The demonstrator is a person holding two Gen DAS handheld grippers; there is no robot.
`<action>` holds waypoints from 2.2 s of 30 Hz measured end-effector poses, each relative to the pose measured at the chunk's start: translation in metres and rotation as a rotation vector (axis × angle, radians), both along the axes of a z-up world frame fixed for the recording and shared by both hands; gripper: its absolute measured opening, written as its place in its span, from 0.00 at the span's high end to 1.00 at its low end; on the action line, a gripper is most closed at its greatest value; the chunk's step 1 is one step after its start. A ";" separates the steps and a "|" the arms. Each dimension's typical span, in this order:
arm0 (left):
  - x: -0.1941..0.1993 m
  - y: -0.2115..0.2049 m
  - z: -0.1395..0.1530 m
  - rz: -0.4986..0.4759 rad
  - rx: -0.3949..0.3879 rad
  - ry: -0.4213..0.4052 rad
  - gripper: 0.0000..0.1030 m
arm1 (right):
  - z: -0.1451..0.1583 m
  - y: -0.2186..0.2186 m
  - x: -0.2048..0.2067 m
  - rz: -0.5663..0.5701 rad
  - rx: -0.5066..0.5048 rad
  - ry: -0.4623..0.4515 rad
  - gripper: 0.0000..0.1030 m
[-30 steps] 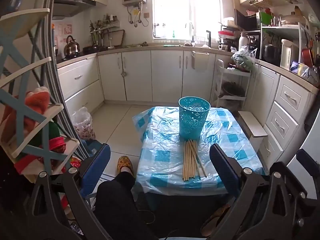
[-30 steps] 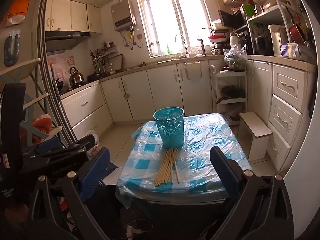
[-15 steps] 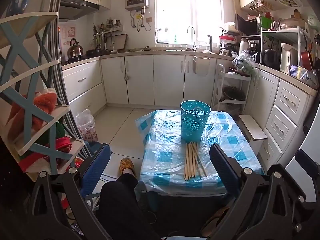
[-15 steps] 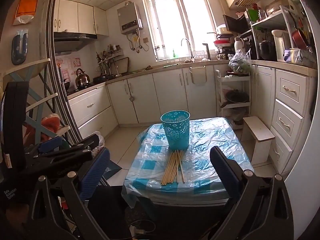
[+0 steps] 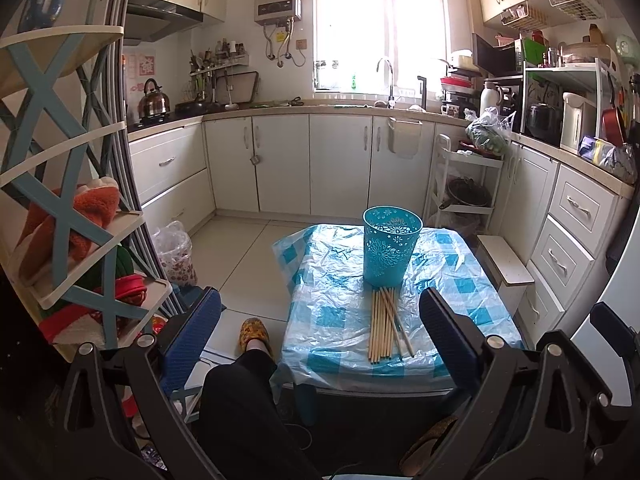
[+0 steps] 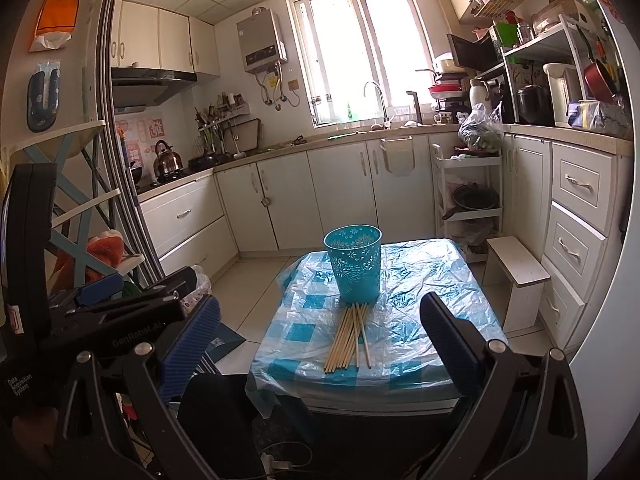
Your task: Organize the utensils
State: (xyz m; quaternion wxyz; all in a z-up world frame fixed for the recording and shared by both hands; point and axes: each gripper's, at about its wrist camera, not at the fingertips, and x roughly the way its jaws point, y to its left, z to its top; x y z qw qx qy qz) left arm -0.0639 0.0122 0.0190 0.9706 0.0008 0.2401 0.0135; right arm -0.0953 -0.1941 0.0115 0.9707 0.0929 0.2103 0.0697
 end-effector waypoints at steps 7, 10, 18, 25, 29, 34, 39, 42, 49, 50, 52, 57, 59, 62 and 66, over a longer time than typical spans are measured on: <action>0.000 0.000 0.000 0.000 0.000 0.000 0.07 | 0.000 0.000 0.000 0.000 0.000 -0.001 0.07; 0.000 0.000 0.000 0.000 0.000 -0.001 0.07 | -0.001 0.000 0.000 0.000 0.001 -0.001 0.07; -0.005 0.002 0.004 0.007 -0.004 -0.011 0.07 | -0.001 -0.001 -0.001 0.001 0.001 -0.002 0.07; -0.005 0.002 0.003 0.007 -0.003 -0.011 0.07 | -0.003 -0.001 -0.001 0.001 0.003 -0.002 0.07; -0.006 0.002 0.003 0.006 -0.004 -0.010 0.07 | -0.004 -0.001 -0.001 0.002 0.003 -0.003 0.07; -0.006 0.002 0.003 0.007 -0.004 -0.010 0.07 | -0.005 -0.001 -0.001 0.001 0.004 -0.004 0.07; -0.007 0.002 0.004 0.007 -0.005 -0.011 0.07 | -0.005 -0.001 -0.001 0.000 0.004 -0.004 0.07; -0.006 0.002 0.003 0.007 -0.005 -0.009 0.07 | -0.005 -0.001 -0.001 0.001 0.004 -0.004 0.07; -0.006 -0.004 -0.001 0.004 0.004 0.006 0.07 | -0.010 -0.001 0.001 -0.004 0.021 0.012 0.07; -0.006 -0.004 -0.002 0.004 0.007 0.009 0.07 | -0.011 0.000 0.001 -0.003 0.024 0.013 0.07; -0.004 -0.005 -0.002 0.009 0.008 0.012 0.07 | -0.011 0.003 0.002 0.003 0.027 0.014 0.07; 0.000 -0.005 -0.001 0.009 0.012 0.015 0.07 | -0.009 0.001 0.006 0.000 0.035 0.010 0.07; 0.005 -0.002 0.000 0.010 0.013 0.018 0.07 | -0.010 0.003 0.009 0.003 0.033 0.007 0.07; 0.011 0.001 -0.002 0.013 0.009 0.029 0.07 | -0.012 0.006 0.015 0.013 0.030 0.024 0.07; 0.022 0.007 -0.005 0.019 -0.002 0.044 0.07 | -0.013 0.009 0.023 0.016 0.018 0.034 0.07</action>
